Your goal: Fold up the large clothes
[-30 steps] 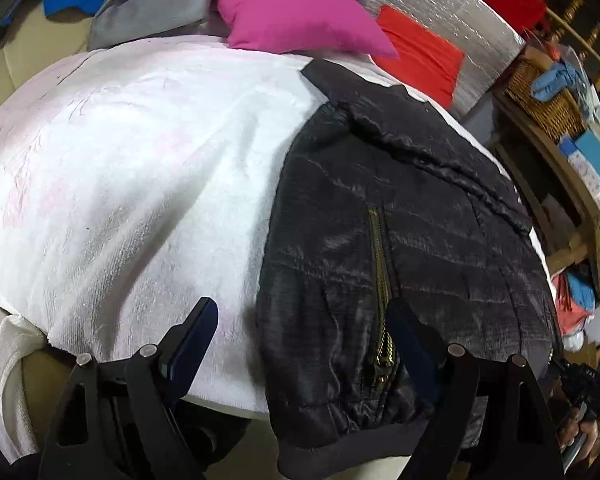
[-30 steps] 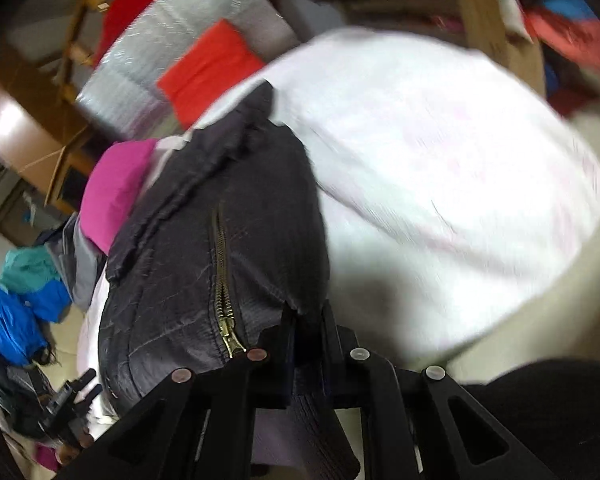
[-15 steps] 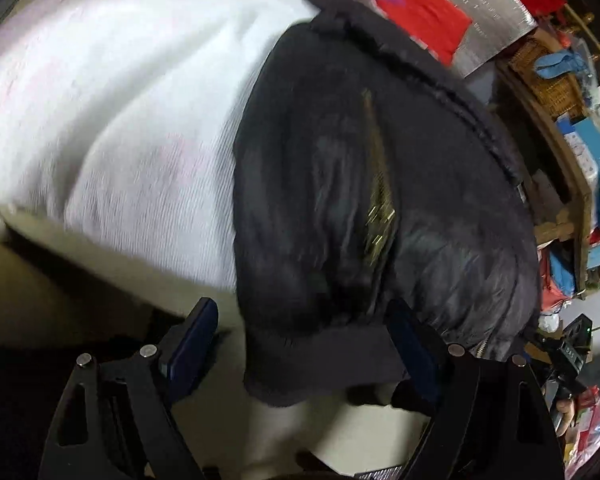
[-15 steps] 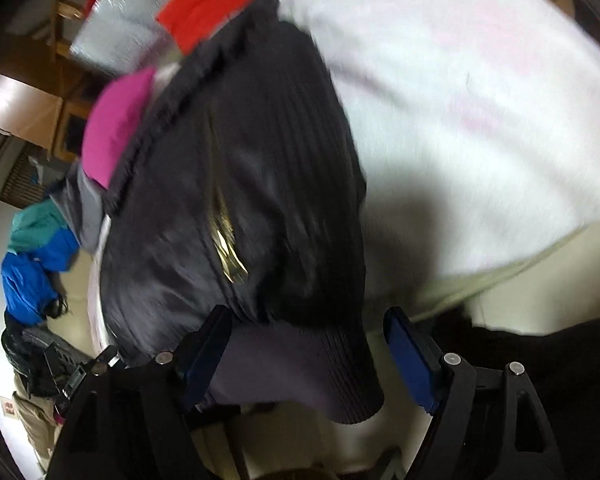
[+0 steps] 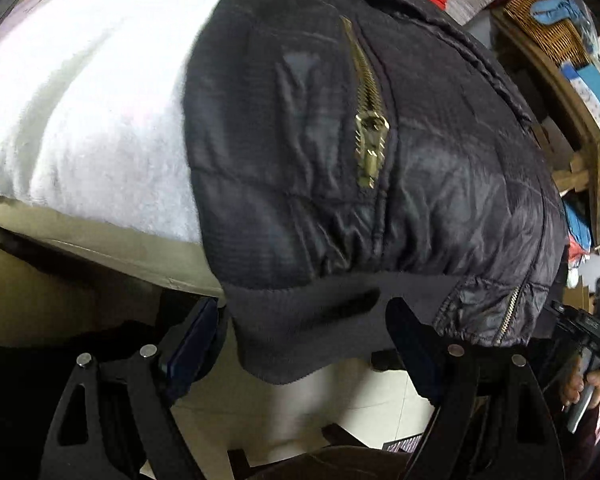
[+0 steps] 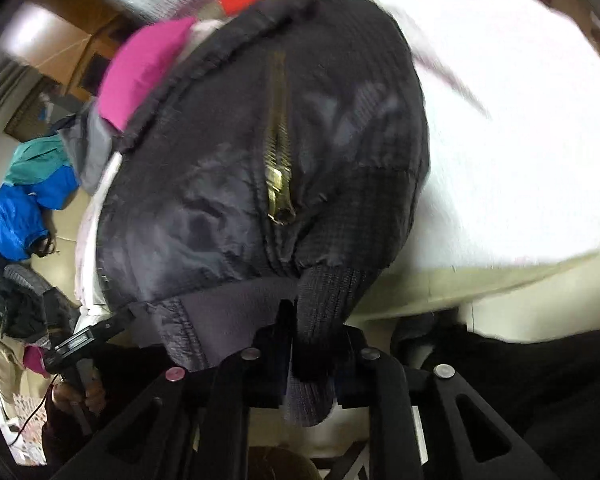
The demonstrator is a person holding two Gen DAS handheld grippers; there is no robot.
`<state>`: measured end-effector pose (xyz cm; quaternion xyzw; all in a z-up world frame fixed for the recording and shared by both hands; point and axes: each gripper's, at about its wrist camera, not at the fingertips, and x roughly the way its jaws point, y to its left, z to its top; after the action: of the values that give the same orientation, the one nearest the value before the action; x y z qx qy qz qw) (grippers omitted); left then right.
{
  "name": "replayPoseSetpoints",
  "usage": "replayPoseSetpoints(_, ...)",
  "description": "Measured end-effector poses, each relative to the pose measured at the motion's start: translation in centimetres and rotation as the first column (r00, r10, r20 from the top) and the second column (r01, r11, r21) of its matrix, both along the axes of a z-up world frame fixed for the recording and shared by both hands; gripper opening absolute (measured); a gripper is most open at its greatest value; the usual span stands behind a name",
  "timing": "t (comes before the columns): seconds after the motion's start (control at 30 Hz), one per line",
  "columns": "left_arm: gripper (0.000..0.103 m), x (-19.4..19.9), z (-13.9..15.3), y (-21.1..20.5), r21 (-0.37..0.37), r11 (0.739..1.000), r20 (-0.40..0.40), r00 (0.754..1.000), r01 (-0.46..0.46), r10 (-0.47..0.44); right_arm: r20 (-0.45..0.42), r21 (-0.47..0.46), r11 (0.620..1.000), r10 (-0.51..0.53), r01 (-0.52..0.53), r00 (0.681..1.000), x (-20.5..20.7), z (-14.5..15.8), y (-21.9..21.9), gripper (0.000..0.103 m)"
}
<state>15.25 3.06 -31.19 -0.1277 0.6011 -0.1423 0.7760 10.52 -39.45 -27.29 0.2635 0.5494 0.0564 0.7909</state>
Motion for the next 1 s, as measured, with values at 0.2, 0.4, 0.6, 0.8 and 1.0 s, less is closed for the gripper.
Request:
replayPoseSetpoints(0.2, 0.086, -0.4, -2.7, 0.1, -0.006, 1.000, -0.142, 0.990, -0.022, 0.021, -0.040, 0.073, 0.997, -0.019, 0.022, 0.999, 0.6, -2.3, 0.3, 0.044)
replayPoseSetpoints(0.4, 0.029, -2.0, 1.1, -0.7, -0.077, 0.996, 0.010, 0.999, 0.051, -0.050, 0.026, -0.014, 0.997, 0.071, -0.070, 0.997, -0.5, 3.3, 2.2, 0.017)
replayPoseSetpoints(0.6, 0.013, -2.6, 5.6, 0.3, -0.195, 0.978, 0.144, 0.988, 0.077, -0.049, 0.273, 0.006, 0.985, 0.163, -0.171, 0.948, -1.3, 10.3, 2.5, 0.017)
replayPoseSetpoints(0.8, 0.057, -2.0, 1.8, 0.1, -0.146, 0.989, -0.029, 0.999, 0.030, -0.034, 0.091, 0.039, 0.989, 0.142, -0.146, 0.986, 1.5, 2.7, 3.0, 0.020)
replayPoseSetpoints(1.0, 0.076, -1.4, 0.4, -0.3, -0.110, 0.994, -0.087, 0.996, 0.005, -0.015, 0.007, 0.101, 0.992, 0.074, -0.074, 0.997, 2.0, -1.0, 1.8, 0.047)
